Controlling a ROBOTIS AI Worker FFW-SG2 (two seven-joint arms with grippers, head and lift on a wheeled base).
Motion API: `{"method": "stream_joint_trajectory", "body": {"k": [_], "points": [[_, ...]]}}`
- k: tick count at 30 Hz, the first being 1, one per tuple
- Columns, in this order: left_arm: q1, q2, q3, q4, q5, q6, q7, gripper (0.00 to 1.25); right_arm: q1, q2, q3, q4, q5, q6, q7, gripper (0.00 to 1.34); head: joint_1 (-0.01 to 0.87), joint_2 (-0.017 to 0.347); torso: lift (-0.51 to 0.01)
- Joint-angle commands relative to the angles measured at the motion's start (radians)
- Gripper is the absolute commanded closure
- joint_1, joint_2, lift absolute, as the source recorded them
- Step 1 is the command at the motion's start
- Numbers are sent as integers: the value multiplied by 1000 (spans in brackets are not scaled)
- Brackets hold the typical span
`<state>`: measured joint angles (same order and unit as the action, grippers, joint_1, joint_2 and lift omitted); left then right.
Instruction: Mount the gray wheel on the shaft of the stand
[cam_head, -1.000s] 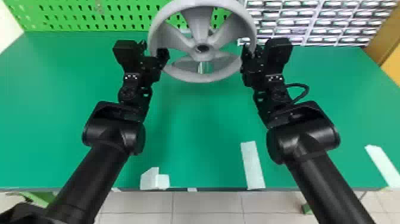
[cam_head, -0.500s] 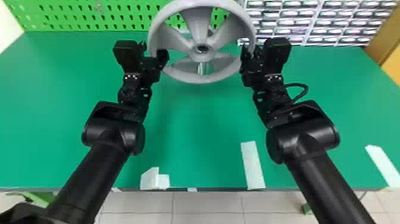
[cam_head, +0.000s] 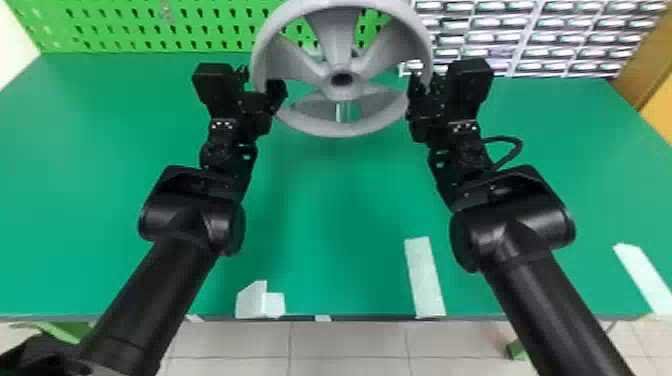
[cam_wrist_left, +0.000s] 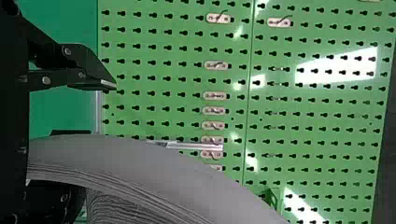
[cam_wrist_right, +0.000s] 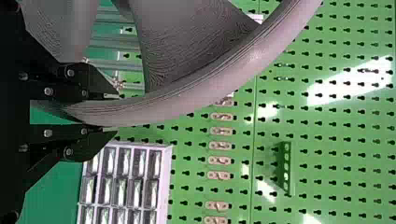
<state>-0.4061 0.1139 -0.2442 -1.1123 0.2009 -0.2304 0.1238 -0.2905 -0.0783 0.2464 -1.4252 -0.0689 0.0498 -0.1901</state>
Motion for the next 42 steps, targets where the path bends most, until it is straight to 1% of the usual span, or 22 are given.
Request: {"method": "stream_joint_trajectory", "body": {"k": [1, 13, 16, 18, 20, 26, 31, 42], "points": [[-4, 0, 3, 0, 3, 22, -1, 776, -4, 2, -6, -6, 1, 27, -17, 1184, 865, 52, -101], [-11, 0, 3, 0, 5, 45, -7, 771, -13, 5, -6, -11, 6, 55, -17, 1184, 865, 52, -101], [-14, -8, 11, 2, -3, 45, -4, 771, -15, 6, -9, -11, 9, 56, -17, 1184, 865, 52, -101], [-14, -22, 28, 2, -18, 45, -3, 771, -18, 8, -12, -8, 11, 56, -17, 1184, 865, 52, -101], [-16, -28, 39, 3, -31, 46, -3, 771, -24, 9, -12, -4, 11, 62, -17, 1184, 865, 52, -101], [-22, -36, 36, 3, -26, 54, 14, 771, -35, 15, -7, 3, 14, 67, -17, 1184, 865, 52, -101], [-22, -37, 31, 3, -28, 60, 25, 771, -39, 17, -6, 8, 14, 67, -17, 1184, 865, 52, -101], [-17, -39, 33, 3, -31, 66, 25, 766, -36, 15, -4, 11, 15, 67, -17, 1184, 865, 52, -101]]}}
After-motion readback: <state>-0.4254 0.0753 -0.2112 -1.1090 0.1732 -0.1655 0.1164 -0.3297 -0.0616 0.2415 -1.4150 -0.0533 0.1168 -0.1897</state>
